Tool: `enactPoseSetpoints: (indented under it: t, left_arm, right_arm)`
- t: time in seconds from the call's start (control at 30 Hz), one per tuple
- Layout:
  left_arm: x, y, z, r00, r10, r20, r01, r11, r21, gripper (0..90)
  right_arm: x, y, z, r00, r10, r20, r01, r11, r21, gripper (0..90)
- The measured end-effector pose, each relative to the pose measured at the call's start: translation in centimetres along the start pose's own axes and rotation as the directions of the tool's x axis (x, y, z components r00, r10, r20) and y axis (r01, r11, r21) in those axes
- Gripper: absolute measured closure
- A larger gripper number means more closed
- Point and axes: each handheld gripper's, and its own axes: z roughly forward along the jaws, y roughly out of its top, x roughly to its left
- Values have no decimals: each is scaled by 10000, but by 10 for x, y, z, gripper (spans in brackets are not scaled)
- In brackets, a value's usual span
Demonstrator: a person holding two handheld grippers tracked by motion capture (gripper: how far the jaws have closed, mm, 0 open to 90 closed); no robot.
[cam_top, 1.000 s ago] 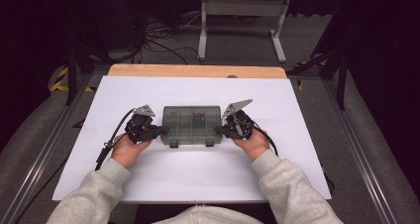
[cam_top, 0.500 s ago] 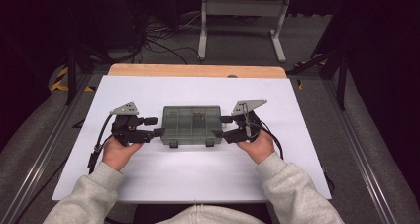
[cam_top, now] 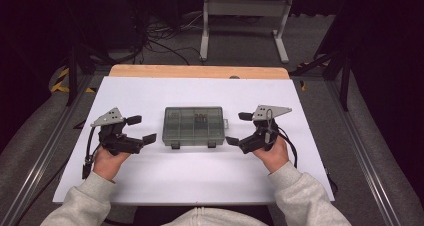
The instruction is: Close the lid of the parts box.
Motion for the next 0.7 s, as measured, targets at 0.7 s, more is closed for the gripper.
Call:
enactPoseSetpoints:
  t: [0.7]
  left_arm:
    - [-4,-28,-20,9977,553,-398,-603,9886,-1377,3]
  right_arm:
    - [6,-40,-32,9933,-515,1036,657,9882,-1384,1]
